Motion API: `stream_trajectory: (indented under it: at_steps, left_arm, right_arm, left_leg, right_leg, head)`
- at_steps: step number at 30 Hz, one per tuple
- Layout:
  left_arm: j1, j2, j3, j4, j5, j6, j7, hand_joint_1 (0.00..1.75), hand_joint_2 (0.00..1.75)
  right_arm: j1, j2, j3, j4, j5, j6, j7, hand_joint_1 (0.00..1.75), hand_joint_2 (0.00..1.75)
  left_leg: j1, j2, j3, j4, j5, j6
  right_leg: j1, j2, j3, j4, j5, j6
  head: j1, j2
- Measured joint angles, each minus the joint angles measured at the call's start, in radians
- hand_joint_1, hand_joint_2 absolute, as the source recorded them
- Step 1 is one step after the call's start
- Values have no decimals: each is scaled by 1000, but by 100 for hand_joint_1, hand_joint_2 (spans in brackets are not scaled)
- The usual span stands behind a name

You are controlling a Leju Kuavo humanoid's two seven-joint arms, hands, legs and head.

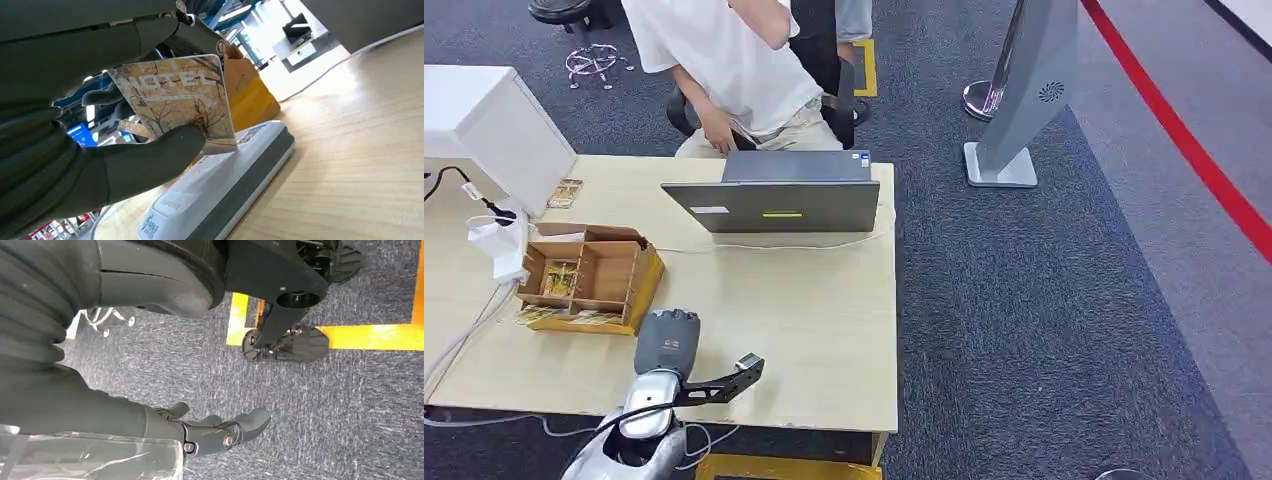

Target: Pass the card to the sensor for recognition and then transmit it.

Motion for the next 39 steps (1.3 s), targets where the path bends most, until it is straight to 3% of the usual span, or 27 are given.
stream_trajectory:
  at_steps: [2, 7, 10, 17, 26, 32, 37, 38, 39]
  left_arm:
    - [-1, -3, 0, 1, 0, 29, 0, 175, 175]
    - [8, 6, -1, -55, 0, 178, 23, 175, 175]
    - [7, 19, 0, -120, 0, 198, 23, 175, 175]
    - [-34, 101, -1, -261, 0, 292, 24, 175, 175]
    - [-176, 205, 37, -311, 0, 206, -8, 175, 175]
    - [-301, 289, 76, -159, 1, 180, 30, 175, 175]
    - [-374, 328, 103, -33, 1, 182, 39, 175, 175]
    - [-380, 333, 106, -19, 1, 182, 39, 0, 175]
    - [-385, 337, 109, -11, 0, 182, 39, 0, 175]
  right_arm:
    - [0, 0, -1, 0, -2, 0, 0, 0, 175]
    - [2, 0, -1, 0, 8, -2, -2, 0, 175]
    - [2, 0, -1, 0, 13, -1, -3, 0, 175]
    - [0, 1, 1, 0, 40, 6, 0, 0, 175]
    - [-8, 2, 19, 5, 57, 17, 17, 0, 175]
    - [-9, 2, 24, 10, 61, 24, 18, 0, 175]
    - [-9, 2, 25, 11, 60, 33, 18, 0, 175]
    - [-9, 2, 25, 11, 59, 33, 18, 0, 175]
    - [-9, 2, 25, 11, 57, 33, 18, 0, 175]
  left_leg:
    - [0, 0, 0, 0, 0, 0]
    - [0, 0, 0, 0, 0, 0]
    - [0, 0, 0, 0, 0, 0]
    - [0, 1, 0, 0, 0, 0]
    - [0, 0, 0, 0, 1, -1]
    - [1, 1, 0, 0, 2, -1]
    - [1, 1, -1, 0, 2, -1]
    - [0, 1, -1, 0, 2, -1]
    - [0, 1, -1, 0, 2, -1]
  right_leg:
    - [0, 0, 0, 0, 0, 0]
    - [0, 0, 0, 0, 0, 0]
    - [0, 0, 0, 0, 0, 0]
    - [0, 0, -1, 0, 0, 0]
    - [0, 0, -1, 1, 0, 0]
    - [0, 0, 0, 1, 1, -1]
    - [0, 1, 0, 1, 1, -1]
    - [0, 1, 0, 1, 1, -1]
    - [0, 1, 0, 1, 1, -1]
  head:
    - [0, 0]
    - [0, 0]
    - [0, 0]
    - [0, 0]
    - [0, 0]
    - [0, 0]
    - [0, 0]
    - [0, 0]
    - [0, 0]
